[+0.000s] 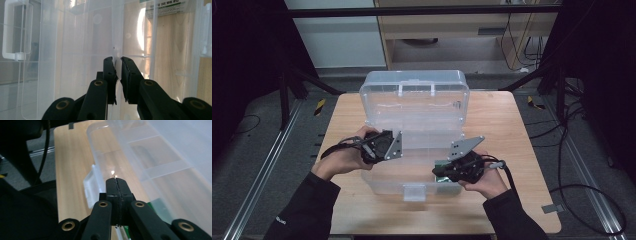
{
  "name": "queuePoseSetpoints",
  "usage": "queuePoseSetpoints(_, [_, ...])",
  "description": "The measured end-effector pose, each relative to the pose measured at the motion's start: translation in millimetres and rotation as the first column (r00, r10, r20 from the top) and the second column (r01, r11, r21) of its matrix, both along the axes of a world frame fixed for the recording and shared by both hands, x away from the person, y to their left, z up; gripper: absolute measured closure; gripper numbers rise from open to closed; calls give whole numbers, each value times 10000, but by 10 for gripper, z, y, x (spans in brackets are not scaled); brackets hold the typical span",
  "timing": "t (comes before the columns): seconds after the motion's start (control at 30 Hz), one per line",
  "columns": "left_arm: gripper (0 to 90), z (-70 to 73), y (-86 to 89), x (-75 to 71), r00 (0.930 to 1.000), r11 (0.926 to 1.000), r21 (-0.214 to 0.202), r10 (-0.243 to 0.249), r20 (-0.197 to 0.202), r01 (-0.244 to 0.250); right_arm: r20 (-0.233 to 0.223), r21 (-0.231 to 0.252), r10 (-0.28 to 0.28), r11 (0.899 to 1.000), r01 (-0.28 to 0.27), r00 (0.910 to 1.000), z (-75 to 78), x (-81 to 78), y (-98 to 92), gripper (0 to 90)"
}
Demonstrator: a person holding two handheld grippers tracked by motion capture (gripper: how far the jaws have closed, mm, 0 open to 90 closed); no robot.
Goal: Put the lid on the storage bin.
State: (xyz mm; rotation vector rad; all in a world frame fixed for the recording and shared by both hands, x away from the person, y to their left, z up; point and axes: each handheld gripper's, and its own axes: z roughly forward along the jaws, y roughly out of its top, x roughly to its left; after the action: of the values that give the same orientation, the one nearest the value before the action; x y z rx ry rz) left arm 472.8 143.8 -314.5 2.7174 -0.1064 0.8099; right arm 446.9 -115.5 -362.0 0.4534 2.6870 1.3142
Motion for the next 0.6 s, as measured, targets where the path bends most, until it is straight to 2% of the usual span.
queuePoseSetpoints(0.17, [815, 0, -1, 2, 10000, 10000, -11, 0, -18, 0, 59, 794, -421, 9960, 415, 9991, 64, 25, -101, 900])
queuePoseSetpoints(0.33, [815, -1, -2, 3, 10000, 10000, -29, -5, -43, 5, 155, 1720, -862, 9817, 823, 9962, 151, 55, -196, 900])
queuePoseSetpoints(0.43, [816, -3, -1, 0, 10000, 10000, -28, -2, -46, 2, 264, 2369, -1579, 9603, 1472, 9871, 189, 94, -267, 900])
queuePoseSetpoints(0.5, [816, -3, 0, 0, 10000, 10000, -42, -6, -81, 6, 298, 2639, -1889, 9486, 1746, 9815, 210, 117, -306, 900])
queuePoseSetpoints(0.57, [816, -1, 2, -1, 9999, 10000, -11, -11, -112, 11, 276, 2977, -2160, 9338, 1983, 9760, 233, 145, -347, 900])
queuePoseSetpoints(0.6, [816, -4, 2, 0, 9999, 10000, -45, -27, -108, 27, 223, 3213, -2317, 9228, 2125, 9725, 244, 166, -374, 900])
